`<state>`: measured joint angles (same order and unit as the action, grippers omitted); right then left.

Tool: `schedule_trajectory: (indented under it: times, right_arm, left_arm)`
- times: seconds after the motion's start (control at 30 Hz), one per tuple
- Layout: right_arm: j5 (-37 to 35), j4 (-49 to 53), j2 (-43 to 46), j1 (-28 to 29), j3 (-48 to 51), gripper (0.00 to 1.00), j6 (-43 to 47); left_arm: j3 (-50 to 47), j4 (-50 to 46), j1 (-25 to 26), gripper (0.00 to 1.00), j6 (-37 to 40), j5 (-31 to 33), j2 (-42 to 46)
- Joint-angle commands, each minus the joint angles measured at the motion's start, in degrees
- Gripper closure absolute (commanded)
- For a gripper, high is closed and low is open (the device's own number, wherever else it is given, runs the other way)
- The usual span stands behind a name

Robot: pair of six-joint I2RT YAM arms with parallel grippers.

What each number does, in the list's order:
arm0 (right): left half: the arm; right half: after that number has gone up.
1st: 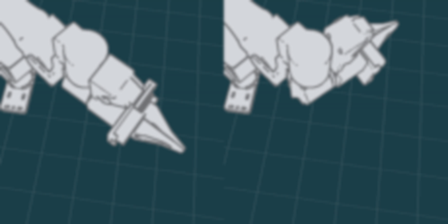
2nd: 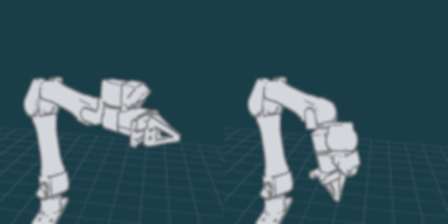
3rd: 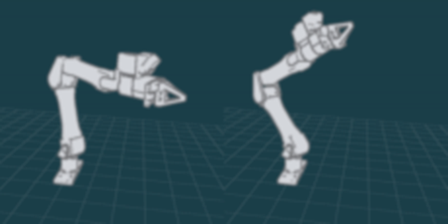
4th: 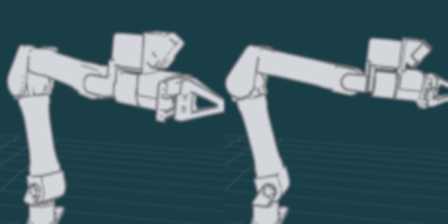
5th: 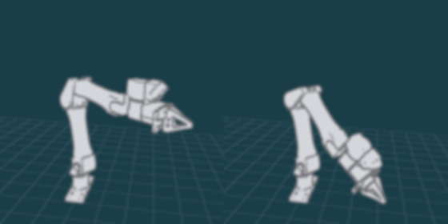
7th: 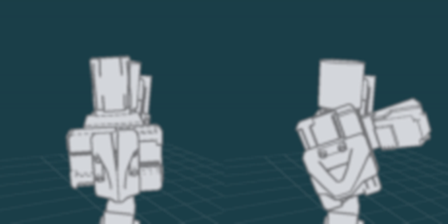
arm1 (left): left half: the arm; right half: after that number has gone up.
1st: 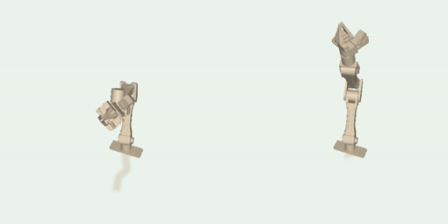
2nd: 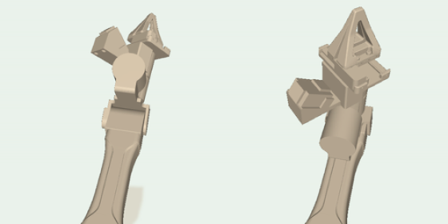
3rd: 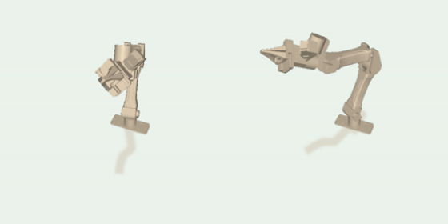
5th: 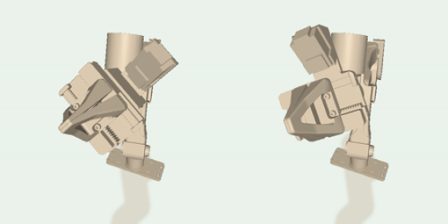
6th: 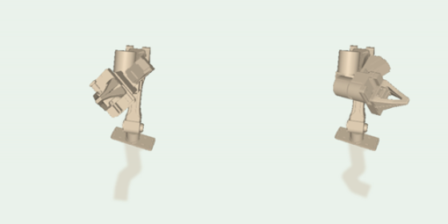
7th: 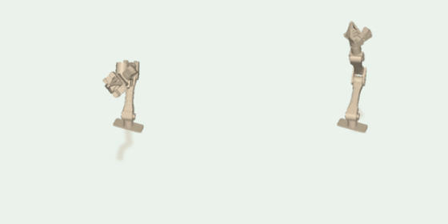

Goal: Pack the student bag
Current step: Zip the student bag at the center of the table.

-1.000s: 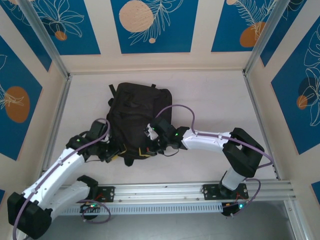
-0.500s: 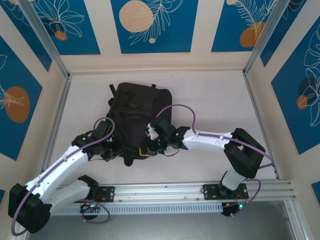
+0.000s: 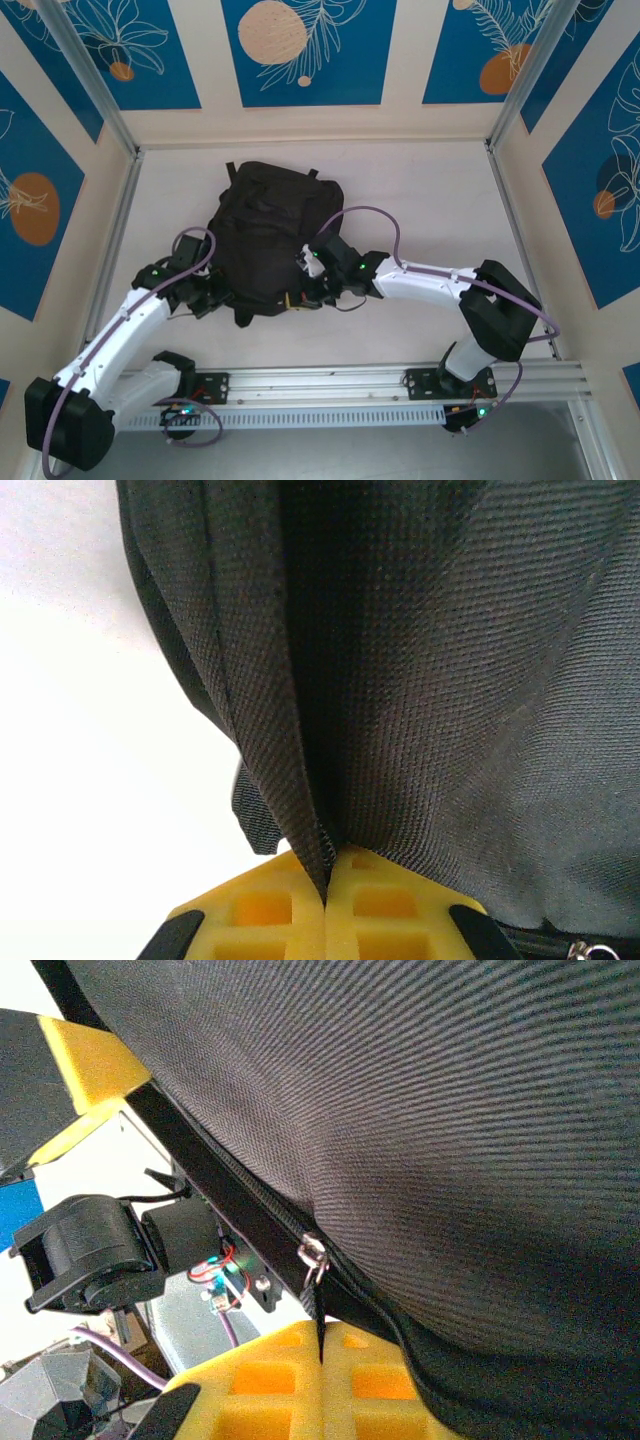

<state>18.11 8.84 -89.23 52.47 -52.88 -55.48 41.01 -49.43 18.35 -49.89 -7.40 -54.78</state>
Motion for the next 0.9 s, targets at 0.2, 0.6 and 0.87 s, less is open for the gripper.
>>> schedule_trajectory:
  times: [0.2,0.6,0.87]
  right_arm:
    - [1.34,0.21,-1.79,0.88,-1.86,1.00,0.24]
    - [1.77,-2.21,-3.32,1.50,-2.26,1.00,-0.50]
    - [1.49,-3.32,-2.44,1.48,-0.26,1.00,-1.02]
  left_arm:
    - [0.20,-3.03,-0.30,0.59,-4.24,-2.62,3.08]
    - [-2.89,2.22,16.10,0.38,-21.35,3.39,1.90]
    - [1.06,4.60,18.57,0.38,-23.38,5.46,-1.54]
